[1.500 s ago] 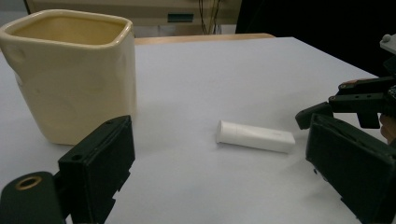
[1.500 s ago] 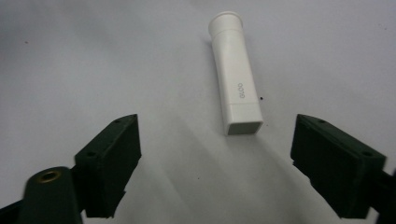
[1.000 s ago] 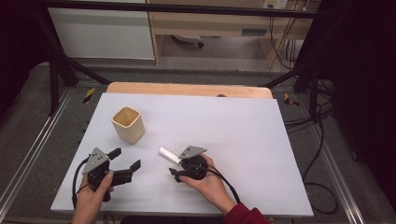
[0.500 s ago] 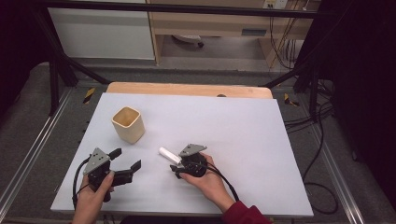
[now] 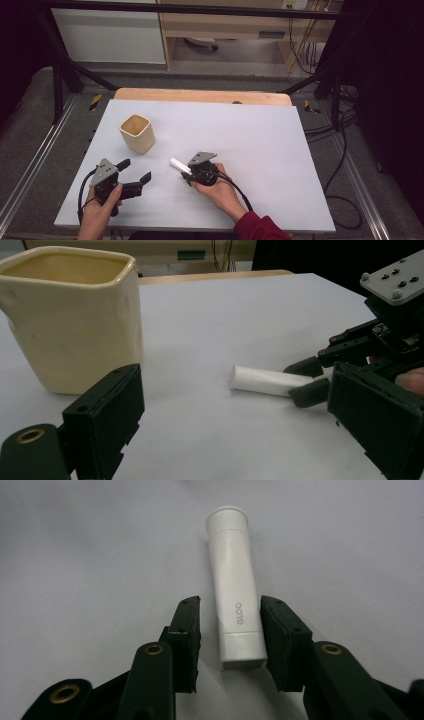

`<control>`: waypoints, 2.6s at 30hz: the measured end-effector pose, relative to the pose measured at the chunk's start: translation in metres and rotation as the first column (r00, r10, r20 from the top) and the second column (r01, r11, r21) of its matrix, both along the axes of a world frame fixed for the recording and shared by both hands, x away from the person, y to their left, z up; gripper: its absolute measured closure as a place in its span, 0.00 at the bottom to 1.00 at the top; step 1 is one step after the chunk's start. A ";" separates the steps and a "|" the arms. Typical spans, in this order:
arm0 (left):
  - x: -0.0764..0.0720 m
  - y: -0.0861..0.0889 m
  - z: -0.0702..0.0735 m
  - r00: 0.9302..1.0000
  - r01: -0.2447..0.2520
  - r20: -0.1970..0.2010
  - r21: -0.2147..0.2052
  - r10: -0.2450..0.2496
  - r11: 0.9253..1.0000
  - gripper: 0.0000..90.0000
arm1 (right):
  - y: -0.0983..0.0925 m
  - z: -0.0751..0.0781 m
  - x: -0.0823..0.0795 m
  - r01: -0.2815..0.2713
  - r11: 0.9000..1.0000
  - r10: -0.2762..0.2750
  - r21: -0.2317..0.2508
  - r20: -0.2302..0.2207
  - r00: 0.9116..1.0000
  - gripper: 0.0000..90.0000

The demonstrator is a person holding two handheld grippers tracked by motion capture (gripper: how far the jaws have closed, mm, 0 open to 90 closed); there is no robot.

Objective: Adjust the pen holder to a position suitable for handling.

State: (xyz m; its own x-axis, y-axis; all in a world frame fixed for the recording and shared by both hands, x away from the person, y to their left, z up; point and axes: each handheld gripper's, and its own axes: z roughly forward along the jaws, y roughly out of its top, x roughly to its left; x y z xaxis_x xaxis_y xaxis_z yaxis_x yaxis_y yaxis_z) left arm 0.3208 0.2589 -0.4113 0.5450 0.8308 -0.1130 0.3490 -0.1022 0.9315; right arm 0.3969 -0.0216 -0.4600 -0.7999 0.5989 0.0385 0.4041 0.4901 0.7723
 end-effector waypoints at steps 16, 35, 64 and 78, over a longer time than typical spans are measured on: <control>0.012 -0.016 -0.008 0.999 0.034 -0.001 0.073 -0.034 0.997 0.09 | -0.009 0.011 -0.001 -0.055 0.998 0.056 -0.031 0.050 0.997 0.79; 0.037 -0.111 -0.034 0.975 0.187 0.060 0.302 -0.215 0.935 0.09 | -0.083 0.026 -0.006 -0.012 0.999 0.013 -0.032 0.010 1.000 0.79; 0.011 -0.133 -0.032 0.920 0.148 0.221 0.566 -0.323 0.811 0.10 | -0.072 0.035 -0.020 -0.048 0.999 0.048 -0.016 -0.013 0.999 0.79; 0.006 -0.139 -0.034 0.903 0.073 0.277 0.653 -0.328 0.754 0.13 | -0.067 0.036 -0.024 -0.073 0.997 0.072 -0.016 -0.023 0.997 0.79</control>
